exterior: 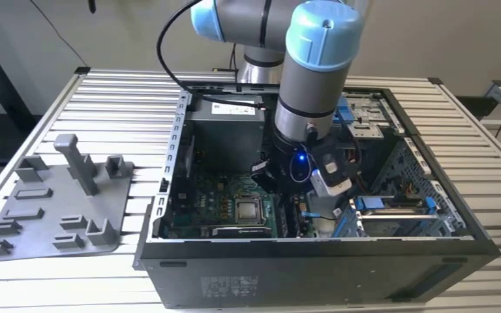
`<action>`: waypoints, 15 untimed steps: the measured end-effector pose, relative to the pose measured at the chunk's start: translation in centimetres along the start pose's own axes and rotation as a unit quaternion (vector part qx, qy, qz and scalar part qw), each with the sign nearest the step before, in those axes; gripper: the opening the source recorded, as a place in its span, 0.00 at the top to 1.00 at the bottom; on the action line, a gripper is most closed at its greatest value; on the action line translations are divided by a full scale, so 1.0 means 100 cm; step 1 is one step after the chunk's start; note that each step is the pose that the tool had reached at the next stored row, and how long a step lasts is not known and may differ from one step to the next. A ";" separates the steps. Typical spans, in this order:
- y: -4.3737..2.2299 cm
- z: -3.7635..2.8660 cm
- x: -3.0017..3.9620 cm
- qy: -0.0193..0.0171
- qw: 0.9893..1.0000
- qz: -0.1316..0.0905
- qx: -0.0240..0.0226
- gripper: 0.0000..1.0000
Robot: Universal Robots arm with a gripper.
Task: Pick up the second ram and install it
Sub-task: 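Insert the second ram into the second slot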
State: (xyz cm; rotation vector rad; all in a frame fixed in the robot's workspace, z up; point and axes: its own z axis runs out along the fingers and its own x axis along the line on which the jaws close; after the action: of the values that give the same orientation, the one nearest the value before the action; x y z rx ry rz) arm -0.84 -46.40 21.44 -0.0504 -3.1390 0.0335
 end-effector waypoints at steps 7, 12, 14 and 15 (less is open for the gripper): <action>0.0000 0.0004 0.0000 0.000 1.000 0.000 0.000 0.86; 0.0000 0.0004 -0.0001 0.000 1.000 0.000 0.000 0.78; 0.0000 -0.0038 -0.0001 0.000 1.000 0.000 0.000 0.78; 0.0000 -0.0084 -0.0001 0.000 1.000 0.001 0.000 0.78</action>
State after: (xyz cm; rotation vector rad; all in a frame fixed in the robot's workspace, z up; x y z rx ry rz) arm -0.82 -46.39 22.28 -0.0523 -3.1389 0.0333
